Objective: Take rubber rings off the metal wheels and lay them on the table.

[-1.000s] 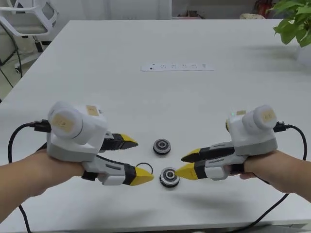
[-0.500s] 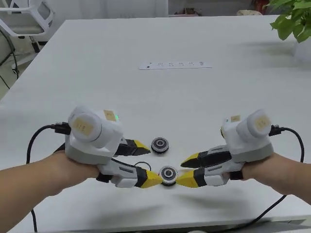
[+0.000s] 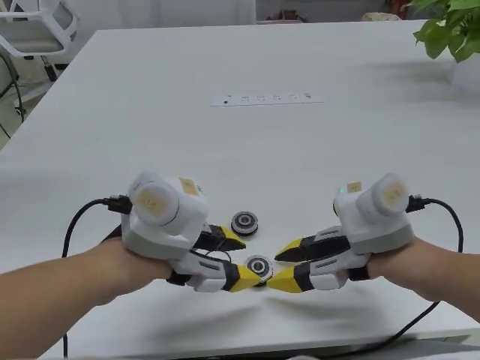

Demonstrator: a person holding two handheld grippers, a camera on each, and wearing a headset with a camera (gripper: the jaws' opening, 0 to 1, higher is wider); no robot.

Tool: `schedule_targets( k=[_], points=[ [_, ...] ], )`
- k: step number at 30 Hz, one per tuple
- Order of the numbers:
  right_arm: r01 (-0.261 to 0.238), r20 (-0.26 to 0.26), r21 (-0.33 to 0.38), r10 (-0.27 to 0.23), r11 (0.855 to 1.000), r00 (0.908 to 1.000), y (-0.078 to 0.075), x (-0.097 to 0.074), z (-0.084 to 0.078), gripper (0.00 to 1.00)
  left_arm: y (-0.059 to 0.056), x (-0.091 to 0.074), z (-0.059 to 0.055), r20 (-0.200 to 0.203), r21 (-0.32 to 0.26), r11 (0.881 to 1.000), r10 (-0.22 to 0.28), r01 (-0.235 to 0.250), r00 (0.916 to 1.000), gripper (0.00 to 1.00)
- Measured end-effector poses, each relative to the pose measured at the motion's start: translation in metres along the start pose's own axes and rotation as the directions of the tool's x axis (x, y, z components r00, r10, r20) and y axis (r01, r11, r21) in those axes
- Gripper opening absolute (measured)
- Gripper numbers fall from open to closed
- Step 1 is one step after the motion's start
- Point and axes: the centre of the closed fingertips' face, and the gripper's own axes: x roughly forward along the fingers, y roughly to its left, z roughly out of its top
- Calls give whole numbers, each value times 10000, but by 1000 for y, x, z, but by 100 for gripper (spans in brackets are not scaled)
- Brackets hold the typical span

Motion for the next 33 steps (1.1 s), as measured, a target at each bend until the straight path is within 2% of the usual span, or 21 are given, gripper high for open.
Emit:
schedule_targets(
  k=[9, 18, 23, 26, 33],
  points=[
    [40, 54, 69, -41, 10000, 10000, -1, 0, -1, 30, 1, 7, -3, -112, -101, 9999, 6, -7, 9999, 26],
    [34, 40, 88, -34, 10000, 10000, 0, 1, -1, 30, -2, 15, -4, -249, 101, 9999, -23, 25, 9997, 21],
    [92, 55, 46, -93, 9999, 9999, -1, 0, -1, 30, -1, 14, -6, -317, 294, 9995, 117, -108, 9994, 17],
    [91, 81, 6, -91, 10000, 9999, 0, 1, -1, 30, 1, 14, -7, -376, 757, 9965, 394, -364, 9985, 14],
    [-30, 56, -344, 32, 9994, 10000, 3, 6, 1, 30, 3, 15, -6, -230, 587, 9970, 526, -512, 9984, 13]
  ],
)
